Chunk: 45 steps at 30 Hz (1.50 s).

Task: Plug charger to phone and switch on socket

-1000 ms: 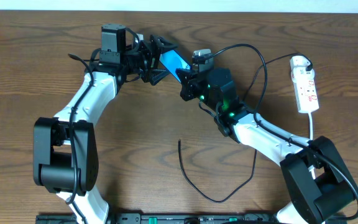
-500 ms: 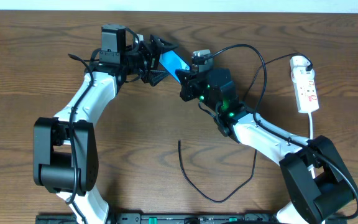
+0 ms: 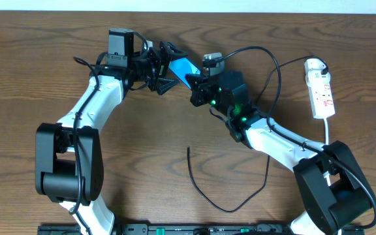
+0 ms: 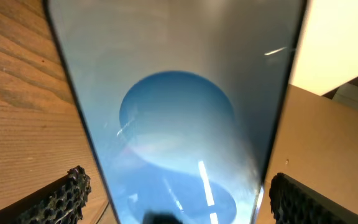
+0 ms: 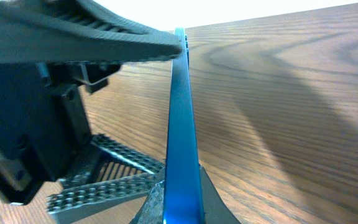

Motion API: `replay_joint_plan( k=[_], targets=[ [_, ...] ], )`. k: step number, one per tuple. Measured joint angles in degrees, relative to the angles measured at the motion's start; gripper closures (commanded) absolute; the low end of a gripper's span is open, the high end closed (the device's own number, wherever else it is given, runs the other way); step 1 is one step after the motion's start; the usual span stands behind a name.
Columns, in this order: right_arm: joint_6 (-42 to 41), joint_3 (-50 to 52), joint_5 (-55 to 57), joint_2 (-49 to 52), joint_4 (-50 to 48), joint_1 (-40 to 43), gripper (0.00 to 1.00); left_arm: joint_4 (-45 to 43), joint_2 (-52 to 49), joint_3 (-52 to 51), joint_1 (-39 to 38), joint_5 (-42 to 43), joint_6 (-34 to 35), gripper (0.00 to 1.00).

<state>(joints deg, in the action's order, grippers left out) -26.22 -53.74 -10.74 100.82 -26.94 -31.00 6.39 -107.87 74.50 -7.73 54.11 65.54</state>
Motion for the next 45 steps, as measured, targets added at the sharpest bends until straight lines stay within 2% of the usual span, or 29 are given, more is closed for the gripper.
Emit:
replay_joint_plan(
  k=[11,19,29,34,45],
  targets=[
    [-4.1,0.0,0.0,0.0,1.0,3.0,0.99,-0.2,0.0,0.0,2.3,1.3,0.0,0.07],
    [-11.7,0.0,-2.0,0.0,1.4,6.9,0.99,-0.3,0.0,0.0,5.1,3.1,0.0,0.07],
    [-33.0,0.0,-10.8,0.0,-2.1,11.1,0.99,-8.1,0.0,0.0,5.3,6.7,-0.3,0.07],
    [-42.6,0.0,-13.2,0.1,-4.9,11.4,0.99,-8.6,0.0,0.0,5.3,8.1,-0.5,0.07],
    [-59.0,0.0,-16.8,0.1,-8.9,11.4,0.99,-13.3,0.0,0.0,5.3,8.8,-0.9,0.07]
  ],
)
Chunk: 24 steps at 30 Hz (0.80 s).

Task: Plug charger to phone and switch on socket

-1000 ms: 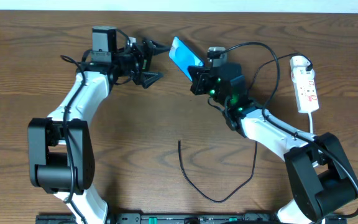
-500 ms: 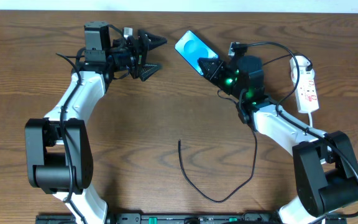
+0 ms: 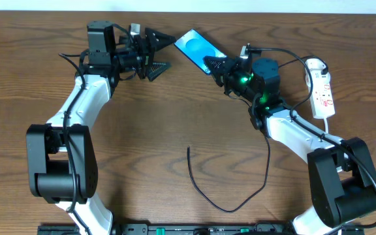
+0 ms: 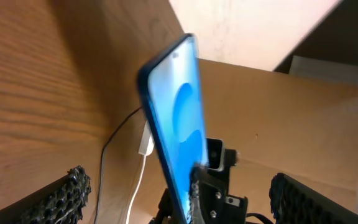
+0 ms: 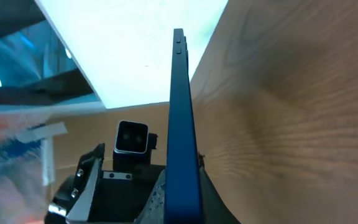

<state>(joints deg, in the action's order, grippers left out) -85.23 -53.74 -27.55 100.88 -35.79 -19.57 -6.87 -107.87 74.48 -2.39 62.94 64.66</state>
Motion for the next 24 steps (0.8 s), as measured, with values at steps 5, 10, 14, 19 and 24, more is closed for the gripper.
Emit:
replay_joint_plan(
  k=[5,10,14,19,24],
  targets=[
    [-6.5,0.0,-0.8,0.0,0.0,0.0,0.99,-3.5,0.0,0.0,0.0,0.0,0.0,0.07],
    [-13.0,0.0,-1.6,0.0,-2.5,-0.2,0.99,-6.6,0.0,0.0,0.0,0.0,0.1,0.07],
    [-15.4,0.0,-1.4,0.0,-4.4,-1.2,0.99,-7.1,0.0,0.0,0.0,0.0,0.8,0.07],
    [-18.0,0.0,-0.1,0.0,-5.2,-3.7,0.99,-7.1,0.0,0.0,-0.4,-0.3,2.4,0.07],
    [-18.8,0.0,2.8,0.0,-9.0,-6.6,0.99,-7.1,0.0,0.0,-1.8,-1.8,5.5,0.07]
  ],
)
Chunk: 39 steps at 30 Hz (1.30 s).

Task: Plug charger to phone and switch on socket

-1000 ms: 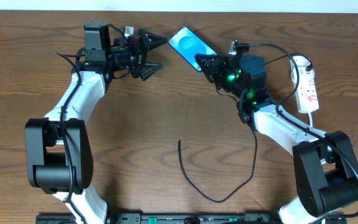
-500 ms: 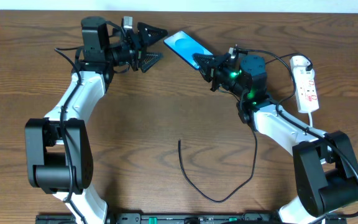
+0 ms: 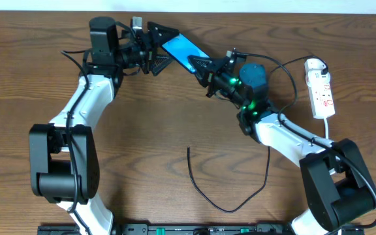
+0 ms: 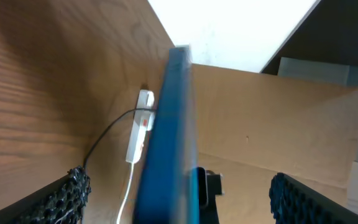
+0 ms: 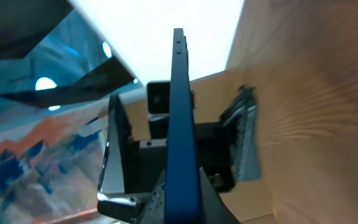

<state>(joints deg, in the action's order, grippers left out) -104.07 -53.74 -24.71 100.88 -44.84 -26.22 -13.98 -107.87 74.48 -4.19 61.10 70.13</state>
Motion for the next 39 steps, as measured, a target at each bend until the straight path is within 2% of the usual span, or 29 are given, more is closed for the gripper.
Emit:
replay_joint_plan(
  k=[11,16,21,25,39],
  targets=[
    [-0.4,0.0,5.1,0.0,-1.2,-2.1,0.99,0.0,0.0,0.0,-0.7,-2.2,4.0,0.08],
    [-0.4,0.0,5.5,0.0,-1.3,-2.1,0.99,0.0,0.0,0.0,-0.7,-3.9,4.9,0.17],
    [-0.6,0.0,6.1,0.0,-1.3,-2.1,0.99,0.0,0.0,0.0,-0.7,-6.3,5.1,0.18],
    [-1.6,0.0,6.4,0.0,-1.2,-2.1,0.99,0.0,0.0,0.0,-0.7,-7.5,5.1,0.23],
    [-2.3,0.0,6.7,0.0,-1.3,-3.2,0.99,0.0,0.0,0.0,-0.7,-8.8,5.1,0.23]
  ],
)
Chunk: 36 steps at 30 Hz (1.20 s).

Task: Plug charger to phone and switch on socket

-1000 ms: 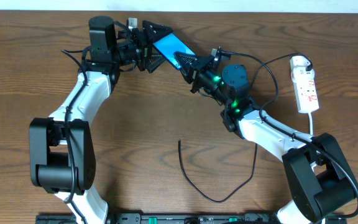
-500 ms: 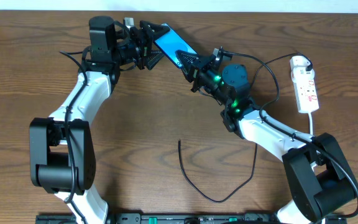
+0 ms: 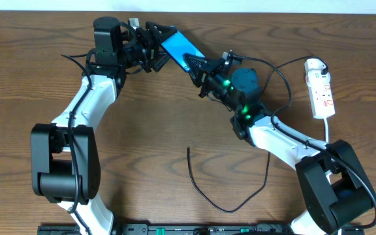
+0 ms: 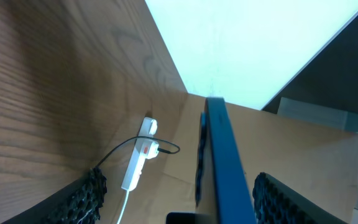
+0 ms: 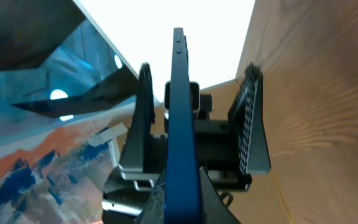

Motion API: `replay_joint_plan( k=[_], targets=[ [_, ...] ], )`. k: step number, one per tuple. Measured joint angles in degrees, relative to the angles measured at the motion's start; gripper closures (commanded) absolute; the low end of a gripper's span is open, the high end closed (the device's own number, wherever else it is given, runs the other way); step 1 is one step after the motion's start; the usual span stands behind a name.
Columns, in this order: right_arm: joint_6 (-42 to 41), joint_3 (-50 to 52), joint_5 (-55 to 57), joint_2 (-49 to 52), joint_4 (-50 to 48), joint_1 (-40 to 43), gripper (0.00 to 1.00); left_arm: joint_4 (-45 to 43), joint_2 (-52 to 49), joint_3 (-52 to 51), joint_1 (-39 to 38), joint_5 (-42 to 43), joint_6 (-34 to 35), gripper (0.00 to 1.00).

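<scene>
The blue phone (image 3: 180,46) is held edge-up off the table at the back, and my right gripper (image 3: 198,65) is shut on its near end. In the right wrist view the phone (image 5: 180,93) rises from my right gripper (image 5: 182,186). My left gripper (image 3: 162,47) is open with the phone's far end between its fingers, gaps on both sides; the left wrist view shows the phone (image 4: 222,143) edge-on inside my left gripper (image 4: 179,177). The charger cable's loose end (image 3: 188,150) lies on the table. The white socket strip (image 3: 321,88) lies at the right.
The black cable loops across the front middle of the wooden table (image 3: 31,98) and runs up toward the socket strip, which also shows in the left wrist view (image 4: 138,163). Both arms meet at the table's back edge.
The phone's far end now sits between my left gripper's fingers instead of just beside them. Those fingers stand a little closer together. My right gripper still holds the phone.
At first both grippers were together at the back middle with the phone between them, my right gripper shut on it. Then the arms stood apart, the phone in the right gripper. Then the phone neared my left gripper, and now lies within its open fingers.
</scene>
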<state>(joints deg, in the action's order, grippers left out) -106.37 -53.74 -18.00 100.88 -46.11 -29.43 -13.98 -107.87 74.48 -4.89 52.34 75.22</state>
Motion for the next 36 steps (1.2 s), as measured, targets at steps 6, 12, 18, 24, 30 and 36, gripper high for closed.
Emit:
replay_joint_plan(
  k=[6,12,18,24,30,36],
  targets=[
    [-0.2,0.0,-0.1,0.0,0.0,-1.0,0.99,0.0,0.0,0.0,0.0,0.0,0.0,0.23],
    [-0.2,0.0,-0.1,0.0,0.0,-1.2,0.99,0.0,0.0,0.0,0.0,0.0,0.0,0.27],
    [-0.2,0.0,-0.1,0.0,0.0,-1.2,0.99,0.0,0.0,0.0,0.0,-0.2,0.1,0.39],
    [-0.2,0.0,-0.1,0.0,0.0,-1.2,0.99,0.0,0.0,0.0,0.0,-0.2,-0.1,0.54],
    [-0.2,0.0,0.0,0.0,0.0,-1.2,0.99,0.0,0.0,0.0,0.0,-0.2,-0.3,0.71],
    [-0.3,0.0,-0.1,0.0,0.1,-1.2,0.99,0.0,0.0,0.0,0.0,-0.2,-0.2,0.75]
  ],
)
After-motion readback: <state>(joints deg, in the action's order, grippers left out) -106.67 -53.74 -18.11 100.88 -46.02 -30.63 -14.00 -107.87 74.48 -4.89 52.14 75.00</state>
